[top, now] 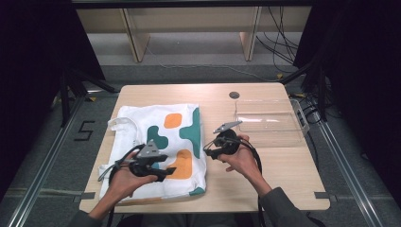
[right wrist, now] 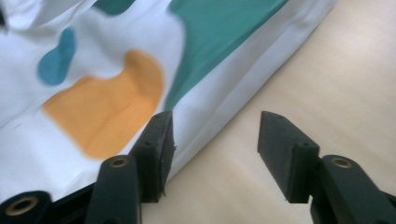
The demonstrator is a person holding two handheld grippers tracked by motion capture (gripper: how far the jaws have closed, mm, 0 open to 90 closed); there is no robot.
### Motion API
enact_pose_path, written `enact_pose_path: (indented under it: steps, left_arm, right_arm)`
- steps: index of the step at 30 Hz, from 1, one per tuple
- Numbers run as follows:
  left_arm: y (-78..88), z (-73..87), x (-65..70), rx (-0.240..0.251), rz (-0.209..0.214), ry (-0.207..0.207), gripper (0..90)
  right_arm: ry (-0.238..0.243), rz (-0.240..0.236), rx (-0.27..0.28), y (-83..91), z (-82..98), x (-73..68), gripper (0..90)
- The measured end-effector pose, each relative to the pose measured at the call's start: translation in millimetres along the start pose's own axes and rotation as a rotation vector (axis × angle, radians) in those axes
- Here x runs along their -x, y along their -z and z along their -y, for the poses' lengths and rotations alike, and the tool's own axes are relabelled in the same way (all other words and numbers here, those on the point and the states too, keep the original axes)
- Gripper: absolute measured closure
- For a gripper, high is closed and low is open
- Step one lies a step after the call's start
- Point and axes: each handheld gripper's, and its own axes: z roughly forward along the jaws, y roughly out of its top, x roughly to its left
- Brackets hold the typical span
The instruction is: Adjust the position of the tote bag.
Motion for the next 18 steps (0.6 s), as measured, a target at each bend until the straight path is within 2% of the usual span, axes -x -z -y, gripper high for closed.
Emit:
enact_pose_path:
  steps: [1,2,3,4,5,7,8,10,12,13,14,16,18]
  left_arm:
    - [5.1,9.3,-4.7,-0.005,-0.019,0.018,42.5]
    - [5.1,9.3,-4.7,-0.005,-0.019,0.018,41.6]
    - [11.8,21.7,-12.3,-0.023,-0.038,0.04,41.3]
    - [14.7,28.3,-16.2,-0.023,-0.054,0.057,41.1]
    - [17.6,34.0,-18.0,-0.02,-0.064,0.099,40.8]
    - [21.4,38.0,-21.9,-0.024,-0.067,0.096,40.7]
    - [28.1,44.5,-26.4,-0.029,-0.08,0.113,40.6]
    - [32.1,49.1,-29.0,-0.022,-0.095,0.127,40.3]
    - [34.8,50.9,-31.0,-0.039,-0.1,0.112,39.8]
    - [36.8,54.3,-33.0,-0.048,-0.107,0.112,39.3]
    - [37.0,55.8,-32.5,-0.047,-0.108,0.138,39.0]
    - [38.9,57.1,-33.8,-0.048,-0.107,0.127,38.5]
    - [39.6,57.9,-33.8,-0.044,-0.107,0.135,38.4]
  right_arm:
    - [-0.023,-0.026,0.001,0.6,5.2,-5.2,43.8]
    - [-0.023,-0.026,0.001,0.6,5.2,-5.2,43.8]
    - [-0.022,-0.027,-0.021,-1.6,14.5,-12.8,43.1]
    - [0.028,-0.066,-0.018,-2.2,17.8,-14.3,42.9]
    - [0.022,-0.072,-0.028,-4.3,21.6,-18.4,42.6]
    - [0.014,-0.079,-0.048,-6.6,24.9,-22.5,41.9]
    - [0.028,-0.094,-0.09,-12.1,29.1,-28.3,41.7]
    - [0.016,-0.096,-0.11,-17.4,31.2,-32.1,41.7]
    - [0.008,-0.102,-0.118,-20.4,32.3,-33.6,41.9]
    - [-0.005,-0.119,-0.134,-26.1,33.6,-35.9,44.1]
    - [0.0,-0.114,-0.144,-28.0,33.9,-37.4,50.3]
    - [0.044,-0.096,-0.178,-32.3,35.7,-38.2,63.0]
    - [0.062,-0.129,-0.184,-34.4,37.4,-35.0,74.4]
